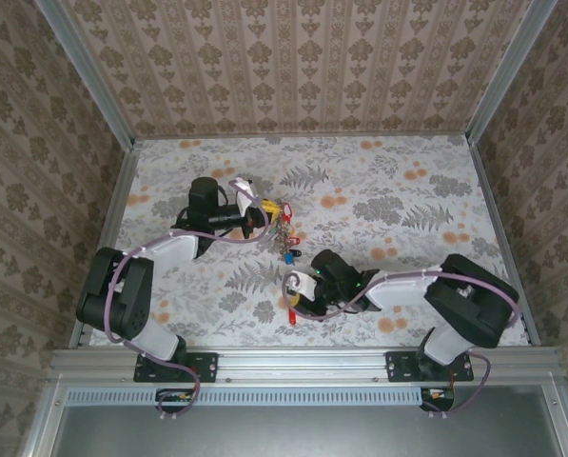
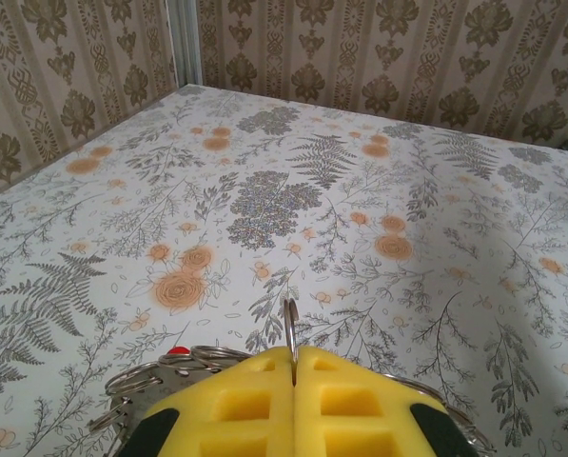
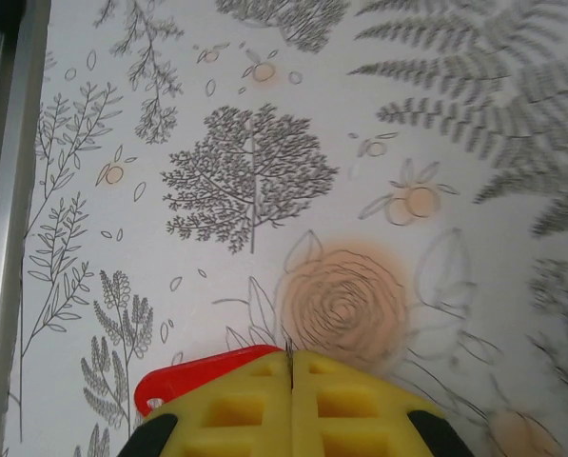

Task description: Put the keys on the keyring

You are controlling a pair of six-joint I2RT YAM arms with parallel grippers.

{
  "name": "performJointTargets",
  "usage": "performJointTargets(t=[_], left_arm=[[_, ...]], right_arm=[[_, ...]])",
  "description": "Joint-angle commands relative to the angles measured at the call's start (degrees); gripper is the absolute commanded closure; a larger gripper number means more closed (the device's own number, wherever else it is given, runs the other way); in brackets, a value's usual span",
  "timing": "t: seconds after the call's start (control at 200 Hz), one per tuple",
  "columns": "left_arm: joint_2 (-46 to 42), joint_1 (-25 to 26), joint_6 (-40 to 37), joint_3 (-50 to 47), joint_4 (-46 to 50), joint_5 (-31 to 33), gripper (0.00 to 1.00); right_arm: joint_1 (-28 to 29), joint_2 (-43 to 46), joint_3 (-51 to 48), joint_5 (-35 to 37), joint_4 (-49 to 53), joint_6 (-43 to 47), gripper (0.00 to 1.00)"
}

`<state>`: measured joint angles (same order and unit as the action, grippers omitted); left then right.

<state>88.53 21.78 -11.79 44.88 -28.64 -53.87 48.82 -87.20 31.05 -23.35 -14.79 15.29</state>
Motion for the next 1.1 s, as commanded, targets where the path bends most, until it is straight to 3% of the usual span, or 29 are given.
performJointTargets(t=[0.0, 0.23, 0.41, 0.57, 1.09], left_arm=[[-2.79, 0.74, -2.07, 0.41, -0.21, -2.72, 1.0], [-6.23, 6.04, -7.46, -2.23, 5.42, -2.57, 1.0], [-9.1, 9.04, -7.58, -4.63, 5.81, -1.92, 1.0], [-10.39, 11.36, -8.41, -5.42, 6.62, -1.15, 1.0], [-8.74, 13.37, -6.98, -4.74, 5.51, 0.95, 1.0]], right_arm=[[-2.81, 7.02, -3.02, 2.93, -3.54, -3.33, 1.0], [-12.34, 23.87, -6.27, -0.07, -0.16, -5.65, 1.0], [-16.55, 30.31, -4.33, -3.41, 4.79, -4.08, 1.0], [-16.74, 30.27, -0.31, -4.09, 7.67, -2.74, 1.0], [-15.86, 23.04, 6.37, -7.43, 1.48, -3.62, 1.0]])
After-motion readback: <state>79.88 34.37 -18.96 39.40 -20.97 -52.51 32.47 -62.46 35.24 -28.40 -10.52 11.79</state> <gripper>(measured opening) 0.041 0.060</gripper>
